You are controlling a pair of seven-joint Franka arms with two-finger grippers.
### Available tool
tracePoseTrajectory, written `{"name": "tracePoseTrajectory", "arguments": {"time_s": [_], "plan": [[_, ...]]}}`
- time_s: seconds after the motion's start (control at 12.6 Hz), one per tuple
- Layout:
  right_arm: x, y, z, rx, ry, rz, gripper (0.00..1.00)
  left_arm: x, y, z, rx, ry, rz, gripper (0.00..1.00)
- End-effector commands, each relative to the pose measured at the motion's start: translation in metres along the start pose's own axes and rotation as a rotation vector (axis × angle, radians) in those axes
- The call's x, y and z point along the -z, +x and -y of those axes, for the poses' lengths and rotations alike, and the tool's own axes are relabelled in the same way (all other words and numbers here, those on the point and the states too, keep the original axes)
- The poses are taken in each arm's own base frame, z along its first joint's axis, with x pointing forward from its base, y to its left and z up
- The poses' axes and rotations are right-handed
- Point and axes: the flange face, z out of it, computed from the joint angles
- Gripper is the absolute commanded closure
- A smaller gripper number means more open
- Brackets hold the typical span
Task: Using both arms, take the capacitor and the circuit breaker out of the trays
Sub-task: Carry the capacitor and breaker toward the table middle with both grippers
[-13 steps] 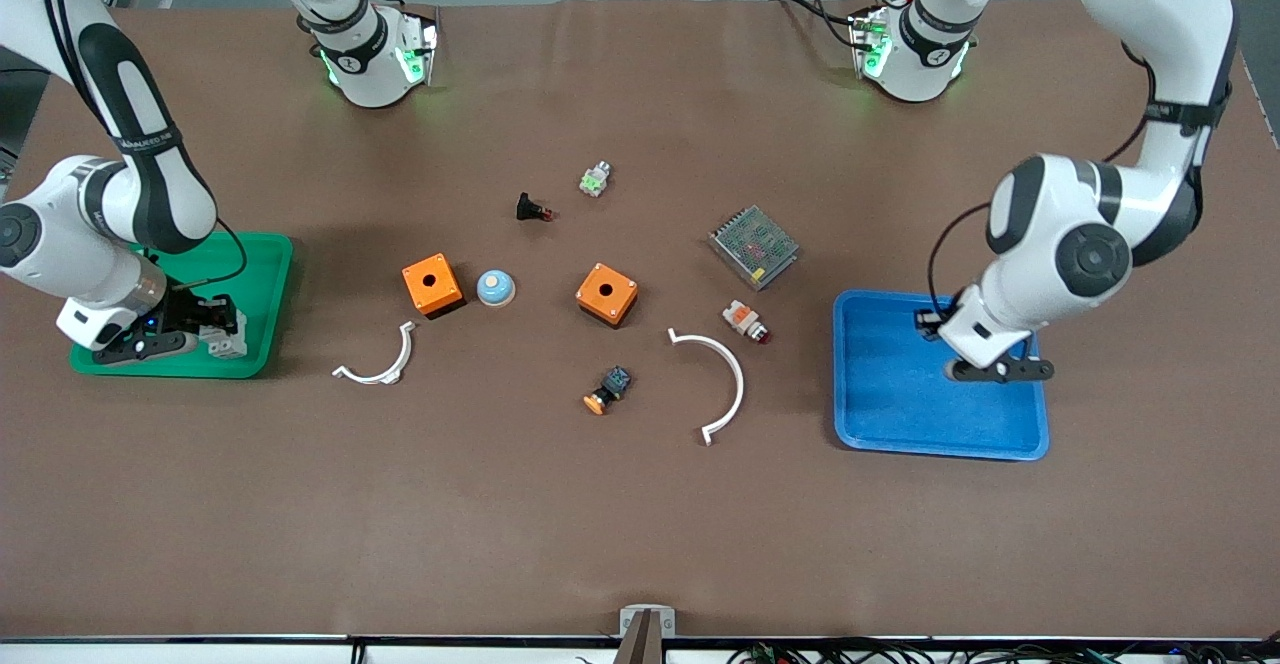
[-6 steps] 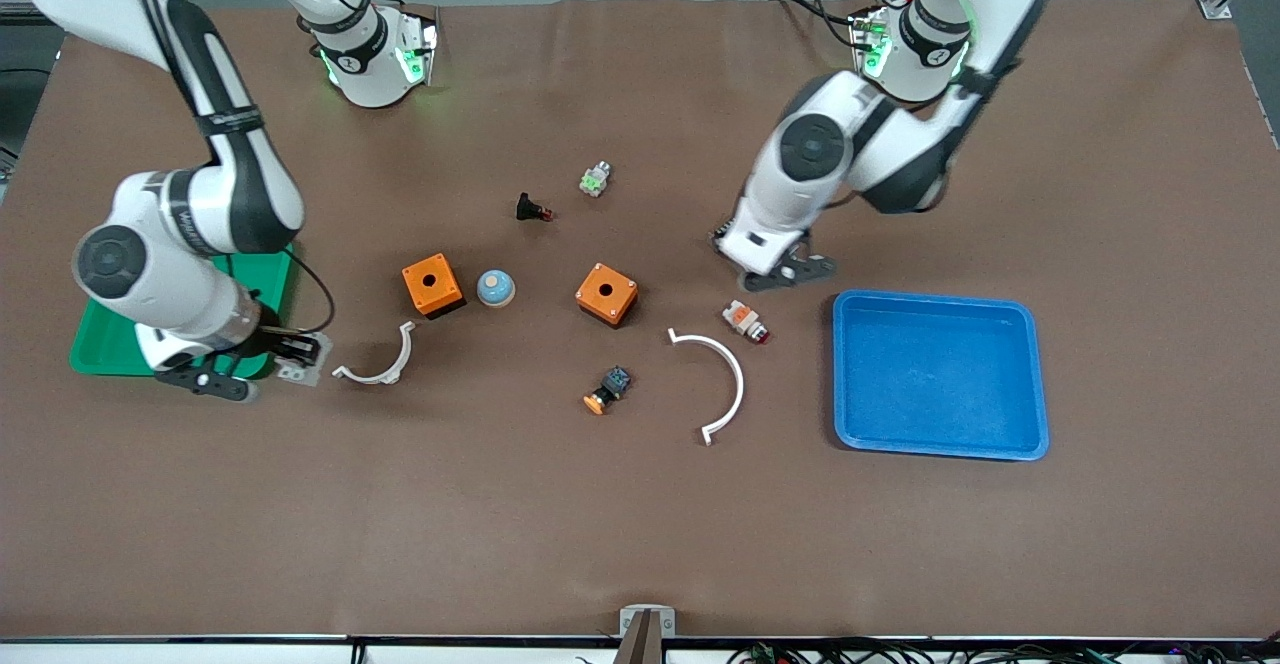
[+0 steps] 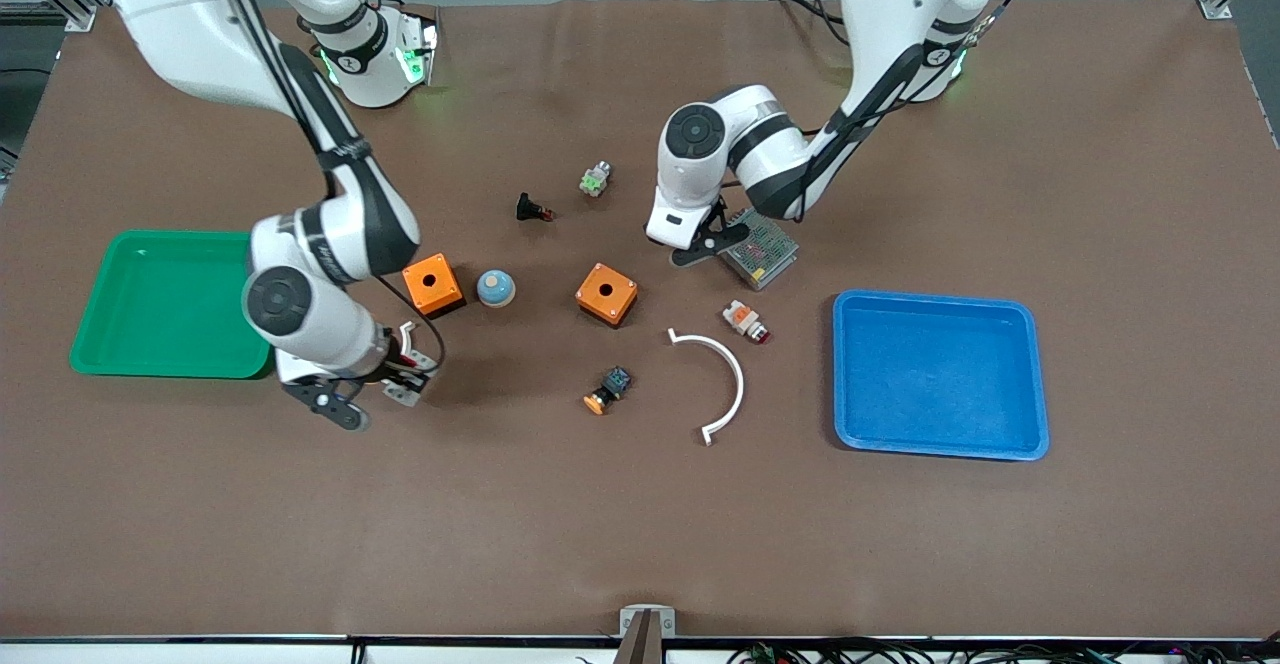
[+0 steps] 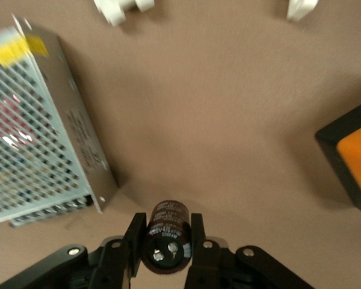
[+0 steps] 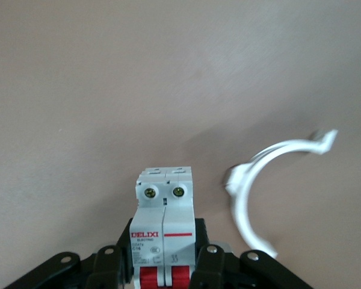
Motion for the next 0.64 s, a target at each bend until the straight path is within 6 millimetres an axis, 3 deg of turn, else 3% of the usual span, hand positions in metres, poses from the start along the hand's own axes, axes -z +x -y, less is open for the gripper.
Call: {"name": "tracePoseTrajectory", "arguments": {"time_s": [0.0, 0.08, 0.16, 0.24, 0.32, 0.4, 0.48, 0.56], "plan": [[0.0, 0.006, 0.01, -0.066, 0.001, -0.007, 0.71, -0.015, -0.003, -0.018, 0.053, -0.012, 0.011, 0.82], [-0.001, 0.004, 0.011, -0.066, -0.002, -0.006, 0.42, -0.015, -0.002, -0.018, 0.058, -0.012, 0.011, 0.5], [0.0, 0.005, 0.01, -0.066, -0.002, -0.006, 0.16, -0.013, 0.0, -0.017, 0.067, -0.015, 0.009, 0.0], [0.005, 0.008, 0.012, -0.052, 0.004, -0.015, 0.0, -0.006, 0.005, -0.018, 0.063, -0.024, -0.004, 0.0], [0.021, 0.015, 0.015, -0.048, 0.012, -0.032, 0.0, 0.005, 0.015, -0.018, 0.055, -0.031, -0.036, 0.0], [0.037, 0.025, 0.014, -0.037, 0.005, -0.03, 0.0, 0.025, 0.037, -0.015, 0.071, -0.031, -0.074, 0.0], [0.06, 0.04, 0.009, -0.021, -0.017, -0.008, 0.0, 0.053, 0.061, -0.01, 0.098, -0.024, -0.112, 0.0], [0.079, 0.058, -0.009, -0.018, -0.045, 0.019, 0.0, 0.083, 0.081, -0.005, 0.106, -0.013, -0.145, 0.0]]}}
